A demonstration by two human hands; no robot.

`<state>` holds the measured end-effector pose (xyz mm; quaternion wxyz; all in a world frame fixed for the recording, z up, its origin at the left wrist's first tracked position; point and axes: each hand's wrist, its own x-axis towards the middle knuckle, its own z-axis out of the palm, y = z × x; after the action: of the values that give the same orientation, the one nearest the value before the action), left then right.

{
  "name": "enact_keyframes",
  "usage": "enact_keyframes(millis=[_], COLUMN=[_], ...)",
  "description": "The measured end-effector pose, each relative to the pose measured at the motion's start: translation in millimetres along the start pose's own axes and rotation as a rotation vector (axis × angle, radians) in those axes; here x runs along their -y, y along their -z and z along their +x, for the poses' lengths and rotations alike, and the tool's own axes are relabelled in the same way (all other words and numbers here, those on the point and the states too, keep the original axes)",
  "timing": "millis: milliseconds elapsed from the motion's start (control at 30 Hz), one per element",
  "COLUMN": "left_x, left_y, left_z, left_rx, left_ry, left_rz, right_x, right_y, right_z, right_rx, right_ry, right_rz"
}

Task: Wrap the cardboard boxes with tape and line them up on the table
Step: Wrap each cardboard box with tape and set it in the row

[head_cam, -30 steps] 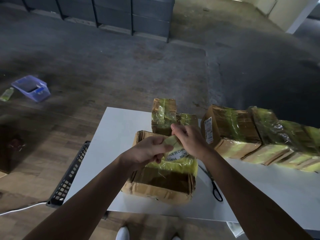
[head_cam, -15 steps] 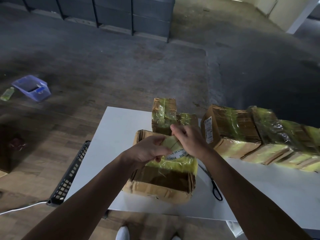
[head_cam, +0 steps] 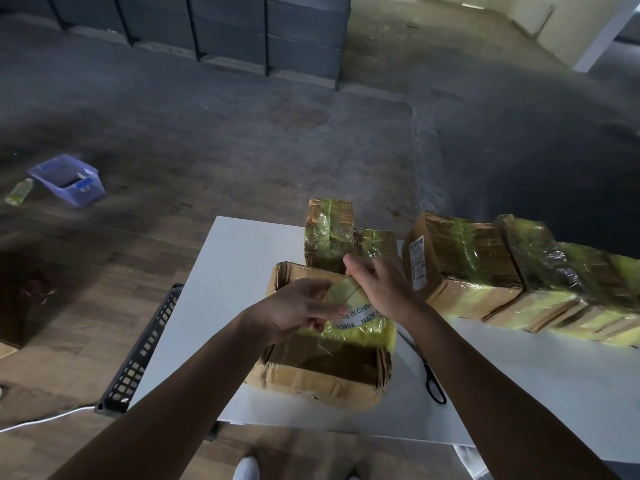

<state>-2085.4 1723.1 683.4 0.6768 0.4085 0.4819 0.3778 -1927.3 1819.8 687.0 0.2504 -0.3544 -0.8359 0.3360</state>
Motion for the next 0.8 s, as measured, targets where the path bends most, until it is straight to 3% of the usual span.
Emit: enact_keyframes(millis=[100,267,433,667,800], left_x=[-1.2,-4.8,-4.5,-5.7,-8.2], left_y=[-0.1,-2.1,-4.7,-2.0,-1.8], left_z=[-0.5,4.5,6.5,4.2,5.0], left_rx=[-0.037,-0.432,-0.402,-0.373,-0.362], left_ry=[-0.002,-0.027,-0.092,-0.013,-0.001], left_rz=[-0.029,0.097,0.211,0.125,0.23], right_x=[0.6,5.6,12.7,15.6,14.1], right_y=[-0.2,2.1,0.6,0.3,-0.9], right_z=[-1.3,-0.9,-0.9,-1.0,-2.9], right_rx=[-0.015,-0.072,-0.105,-0.131,-0.119], right_ry=[0.001,-0.028,-0.011,0.036,0.035], right_rz=[-0.005,-0.076,-0.208,-0.259,-0.311])
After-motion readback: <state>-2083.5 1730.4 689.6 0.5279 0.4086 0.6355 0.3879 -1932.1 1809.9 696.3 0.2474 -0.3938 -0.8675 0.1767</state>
